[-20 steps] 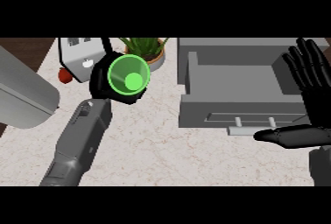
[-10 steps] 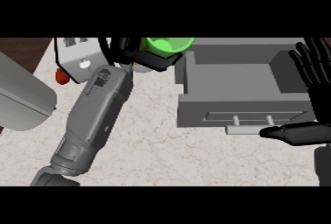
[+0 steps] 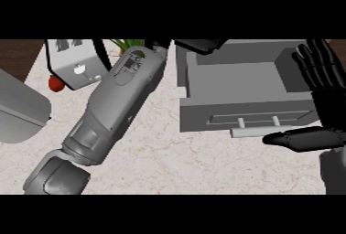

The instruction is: Pick up the cup, place it into the drawer and close the drawer

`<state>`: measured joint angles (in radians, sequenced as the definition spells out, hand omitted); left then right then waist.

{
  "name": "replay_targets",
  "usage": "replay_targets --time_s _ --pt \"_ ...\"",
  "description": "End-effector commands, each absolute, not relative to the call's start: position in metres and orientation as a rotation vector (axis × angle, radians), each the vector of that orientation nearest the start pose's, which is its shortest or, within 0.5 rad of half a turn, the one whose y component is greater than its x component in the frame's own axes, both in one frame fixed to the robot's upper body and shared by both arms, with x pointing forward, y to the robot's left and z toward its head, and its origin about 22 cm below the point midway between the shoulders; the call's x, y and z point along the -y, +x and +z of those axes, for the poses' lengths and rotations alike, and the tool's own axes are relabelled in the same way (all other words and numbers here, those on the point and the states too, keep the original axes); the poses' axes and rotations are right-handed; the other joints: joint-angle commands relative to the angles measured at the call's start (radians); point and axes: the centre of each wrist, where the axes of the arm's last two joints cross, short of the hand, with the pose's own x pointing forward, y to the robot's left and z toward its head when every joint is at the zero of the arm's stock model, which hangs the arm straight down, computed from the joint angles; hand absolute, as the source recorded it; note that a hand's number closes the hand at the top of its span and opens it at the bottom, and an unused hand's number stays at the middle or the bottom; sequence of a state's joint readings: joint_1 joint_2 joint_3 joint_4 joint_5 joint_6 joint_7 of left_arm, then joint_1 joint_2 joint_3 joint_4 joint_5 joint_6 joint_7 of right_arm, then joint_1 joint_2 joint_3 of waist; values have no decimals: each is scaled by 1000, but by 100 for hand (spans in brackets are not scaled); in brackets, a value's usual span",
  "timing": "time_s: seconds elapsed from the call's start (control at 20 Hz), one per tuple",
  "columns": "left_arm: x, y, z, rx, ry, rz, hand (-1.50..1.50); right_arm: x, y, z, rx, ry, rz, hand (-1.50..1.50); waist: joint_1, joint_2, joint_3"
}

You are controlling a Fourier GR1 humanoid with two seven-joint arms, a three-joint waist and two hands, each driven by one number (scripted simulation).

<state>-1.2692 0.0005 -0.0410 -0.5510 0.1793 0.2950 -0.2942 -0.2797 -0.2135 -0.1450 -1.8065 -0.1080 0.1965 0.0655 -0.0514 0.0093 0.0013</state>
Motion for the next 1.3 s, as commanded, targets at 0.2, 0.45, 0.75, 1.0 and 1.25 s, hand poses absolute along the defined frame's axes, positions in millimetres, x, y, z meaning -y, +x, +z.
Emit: replay_targets --time_s 0.2,0.45,0.75,1.0,1.25 --pt "-38 447 146 1835 28 -310 150 262 290 149 2046 109 310 -150 -70 19 1" --pt "-38 447 135 1712 33 -454 150 243 290 161 2029 141 362 -150 -111 25 1" --pt "-40 442 121 1701 19 -475 -150 239 294 159 2040 171 388 -150 -151 34 1" --pt "-38 442 130 1758 -98 -317 -150 228 304 165 2032 364 436 -150 -169 44 0" --pt "-39 438 126 1858 -277 -222 -150 209 300 159 1970 618 657 150 -154 39 -1"
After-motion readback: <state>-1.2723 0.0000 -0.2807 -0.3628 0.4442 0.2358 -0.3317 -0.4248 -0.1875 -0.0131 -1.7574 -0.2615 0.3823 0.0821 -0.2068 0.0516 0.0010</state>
